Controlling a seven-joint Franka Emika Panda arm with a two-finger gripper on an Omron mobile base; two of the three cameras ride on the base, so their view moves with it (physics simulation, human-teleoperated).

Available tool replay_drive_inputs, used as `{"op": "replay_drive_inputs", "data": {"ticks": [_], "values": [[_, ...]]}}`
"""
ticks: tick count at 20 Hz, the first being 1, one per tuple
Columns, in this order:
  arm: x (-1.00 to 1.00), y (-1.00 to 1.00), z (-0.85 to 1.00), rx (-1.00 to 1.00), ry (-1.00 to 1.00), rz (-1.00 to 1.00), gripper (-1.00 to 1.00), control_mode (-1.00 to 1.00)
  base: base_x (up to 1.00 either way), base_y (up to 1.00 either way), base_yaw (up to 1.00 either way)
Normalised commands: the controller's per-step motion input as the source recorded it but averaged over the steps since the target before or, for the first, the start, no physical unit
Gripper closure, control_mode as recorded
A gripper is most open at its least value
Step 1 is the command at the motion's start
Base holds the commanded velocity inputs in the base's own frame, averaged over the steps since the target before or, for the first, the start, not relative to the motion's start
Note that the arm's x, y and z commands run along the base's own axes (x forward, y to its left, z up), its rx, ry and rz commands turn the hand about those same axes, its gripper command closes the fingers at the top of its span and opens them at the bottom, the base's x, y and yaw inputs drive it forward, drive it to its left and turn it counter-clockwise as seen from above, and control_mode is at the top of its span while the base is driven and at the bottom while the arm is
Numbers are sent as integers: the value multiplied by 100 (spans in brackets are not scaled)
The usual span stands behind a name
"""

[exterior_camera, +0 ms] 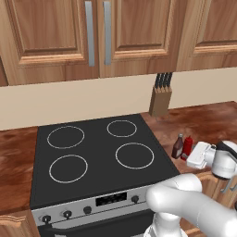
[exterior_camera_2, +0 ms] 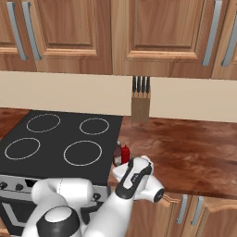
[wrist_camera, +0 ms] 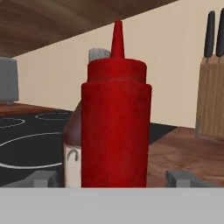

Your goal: Take 2 condiments from the cabinet and move them on the counter near the stove.Make sure the condiments are lined up with each other, next to each other.

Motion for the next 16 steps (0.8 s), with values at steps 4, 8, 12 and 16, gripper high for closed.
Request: {"op": "replay_drive_inputs", "data": {"ticks": [4, 8, 12, 16], "values": [[-1, -2, 1, 0, -13, 0, -100, -100, 0, 0, 0], [-9, -16, 10, 3, -10, 0, -100, -100, 0, 0, 0], [-10, -29, 12, 5, -3, 0, -100, -100, 0, 0, 0], [-16, -27, 16, 2, 0, 0, -100, -100, 0, 0, 0]]}}
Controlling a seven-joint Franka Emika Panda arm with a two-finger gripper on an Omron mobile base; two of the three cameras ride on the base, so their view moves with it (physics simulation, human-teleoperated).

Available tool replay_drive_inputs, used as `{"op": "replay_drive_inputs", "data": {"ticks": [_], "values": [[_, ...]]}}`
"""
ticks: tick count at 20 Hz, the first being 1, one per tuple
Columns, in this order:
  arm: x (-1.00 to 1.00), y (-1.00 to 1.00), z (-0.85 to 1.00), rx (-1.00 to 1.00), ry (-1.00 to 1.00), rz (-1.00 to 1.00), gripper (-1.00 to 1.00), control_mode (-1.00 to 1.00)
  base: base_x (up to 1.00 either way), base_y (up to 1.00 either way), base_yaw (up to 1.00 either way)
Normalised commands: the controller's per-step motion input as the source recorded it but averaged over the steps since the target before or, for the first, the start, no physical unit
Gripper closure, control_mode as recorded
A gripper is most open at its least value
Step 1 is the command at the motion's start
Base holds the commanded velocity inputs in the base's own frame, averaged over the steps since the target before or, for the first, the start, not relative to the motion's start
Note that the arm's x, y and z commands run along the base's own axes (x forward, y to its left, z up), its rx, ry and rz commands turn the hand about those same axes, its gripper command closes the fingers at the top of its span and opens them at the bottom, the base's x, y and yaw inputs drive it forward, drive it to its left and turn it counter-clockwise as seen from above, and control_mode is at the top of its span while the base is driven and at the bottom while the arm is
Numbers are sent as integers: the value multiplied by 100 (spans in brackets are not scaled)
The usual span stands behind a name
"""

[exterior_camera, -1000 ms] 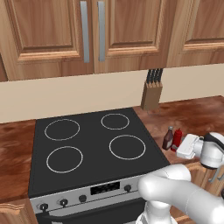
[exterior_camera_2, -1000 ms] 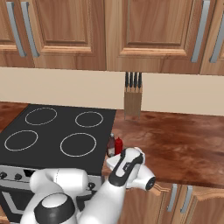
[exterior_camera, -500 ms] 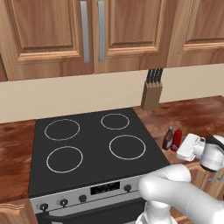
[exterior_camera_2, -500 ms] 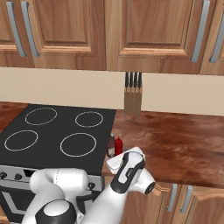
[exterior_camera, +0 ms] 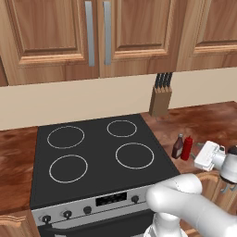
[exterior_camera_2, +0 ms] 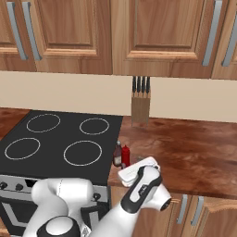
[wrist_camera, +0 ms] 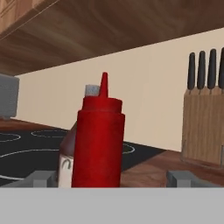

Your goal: Take 2 condiments from the cabinet and move them on the counter near the stove.Make sure the condiments are lined up with each other, next to each other.

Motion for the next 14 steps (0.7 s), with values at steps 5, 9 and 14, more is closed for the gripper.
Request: {"op": "replay_drive_inputs", "data": {"ticks": [5, 9, 14], "values": [[-35, -2, 19, 0, 0, 0, -100, -100, 0, 0, 0], [-52, -2, 20, 0, 0, 0, -100, -100, 0, 0, 0], [-69, -2, 51, 0, 12, 0, -100, -100, 0, 0, 0]]}}
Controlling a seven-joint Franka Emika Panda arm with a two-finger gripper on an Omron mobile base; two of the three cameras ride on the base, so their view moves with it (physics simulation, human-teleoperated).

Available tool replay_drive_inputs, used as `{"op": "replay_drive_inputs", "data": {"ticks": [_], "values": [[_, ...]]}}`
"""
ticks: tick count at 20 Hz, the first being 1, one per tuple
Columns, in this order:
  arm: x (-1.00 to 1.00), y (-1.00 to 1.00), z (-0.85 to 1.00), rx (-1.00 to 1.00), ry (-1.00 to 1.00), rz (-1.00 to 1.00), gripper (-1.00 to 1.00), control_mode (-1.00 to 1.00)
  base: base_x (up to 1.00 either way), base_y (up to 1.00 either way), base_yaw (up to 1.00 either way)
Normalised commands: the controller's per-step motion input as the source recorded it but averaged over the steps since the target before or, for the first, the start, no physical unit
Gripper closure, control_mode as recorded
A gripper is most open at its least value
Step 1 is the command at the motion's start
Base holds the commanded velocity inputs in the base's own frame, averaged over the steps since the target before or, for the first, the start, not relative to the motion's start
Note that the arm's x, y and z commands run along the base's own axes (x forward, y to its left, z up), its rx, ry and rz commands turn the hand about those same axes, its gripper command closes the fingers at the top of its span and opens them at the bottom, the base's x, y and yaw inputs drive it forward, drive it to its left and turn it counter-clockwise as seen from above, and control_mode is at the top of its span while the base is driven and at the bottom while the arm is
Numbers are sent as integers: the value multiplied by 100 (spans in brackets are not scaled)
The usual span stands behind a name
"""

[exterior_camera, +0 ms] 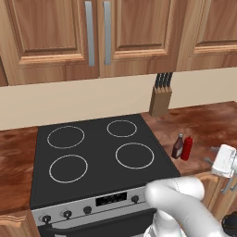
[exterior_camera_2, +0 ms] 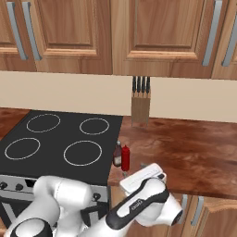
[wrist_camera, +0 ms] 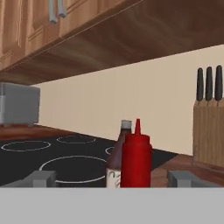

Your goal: Take 2 condiments from the cabinet and move them on the counter near the stove.Make sure the condiments are lined up with each other, next to each other.

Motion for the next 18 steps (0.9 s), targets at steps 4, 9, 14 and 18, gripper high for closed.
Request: {"op": "replay_drive_inputs", "data": {"ticks": [4, 9, 14, 18], "values": [[-68, 0, 72, -1, 35, -4, -100, -100, 0, 0, 0], [-51, 15, 65, -9, 49, -12, -100, -100, 0, 0, 0], [-13, 76, 40, -17, 41, -19, -100, -100, 0, 0, 0], [0, 86, 41, -15, 9, -17, -100, -100, 0, 0, 0]]}}
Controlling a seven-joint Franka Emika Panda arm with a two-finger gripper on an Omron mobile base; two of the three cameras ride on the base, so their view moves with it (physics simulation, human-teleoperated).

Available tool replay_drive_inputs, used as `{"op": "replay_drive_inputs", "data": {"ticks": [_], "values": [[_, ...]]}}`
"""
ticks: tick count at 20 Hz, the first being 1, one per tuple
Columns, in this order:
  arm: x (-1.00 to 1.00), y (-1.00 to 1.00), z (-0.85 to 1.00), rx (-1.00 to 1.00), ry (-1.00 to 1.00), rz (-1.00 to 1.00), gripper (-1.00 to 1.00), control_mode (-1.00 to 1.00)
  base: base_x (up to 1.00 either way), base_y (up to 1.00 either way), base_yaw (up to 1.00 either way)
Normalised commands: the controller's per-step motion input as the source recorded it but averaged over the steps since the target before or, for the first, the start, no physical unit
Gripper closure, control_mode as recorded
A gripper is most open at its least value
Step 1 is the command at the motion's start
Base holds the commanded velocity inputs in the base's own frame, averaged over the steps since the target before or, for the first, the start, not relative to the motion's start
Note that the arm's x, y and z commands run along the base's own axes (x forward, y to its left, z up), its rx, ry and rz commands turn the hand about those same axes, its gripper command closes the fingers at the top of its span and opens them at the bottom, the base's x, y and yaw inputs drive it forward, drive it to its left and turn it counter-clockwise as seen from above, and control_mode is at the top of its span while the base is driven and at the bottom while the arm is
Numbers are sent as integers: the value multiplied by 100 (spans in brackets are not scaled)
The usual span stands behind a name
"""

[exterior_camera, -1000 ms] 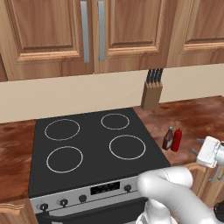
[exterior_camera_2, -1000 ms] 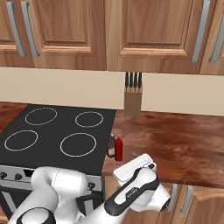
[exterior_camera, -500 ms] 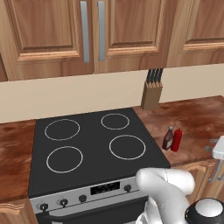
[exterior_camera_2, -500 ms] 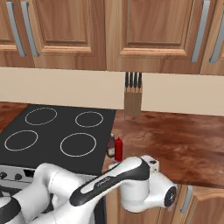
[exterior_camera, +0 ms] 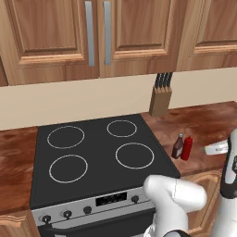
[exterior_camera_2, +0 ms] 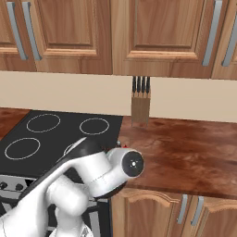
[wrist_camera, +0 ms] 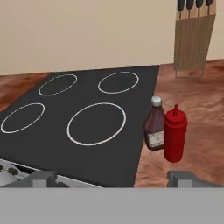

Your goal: Take 2 condiments from the cabinet and move them on the counter near the stove.Make sure the condiments are lined up with each other, next to each other.

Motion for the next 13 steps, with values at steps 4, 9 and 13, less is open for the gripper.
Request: {"op": "replay_drive_inputs", "data": {"ticks": [4, 9, 13], "values": [[0, 64, 60, -13, 8, -8, -100, -100, 0, 0, 0], [0, 64, 61, -9, 22, -1, -100, -100, 0, 0, 0], [0, 46, 68, -5, 28, 0, -100, -100, 0, 0, 0]]}}
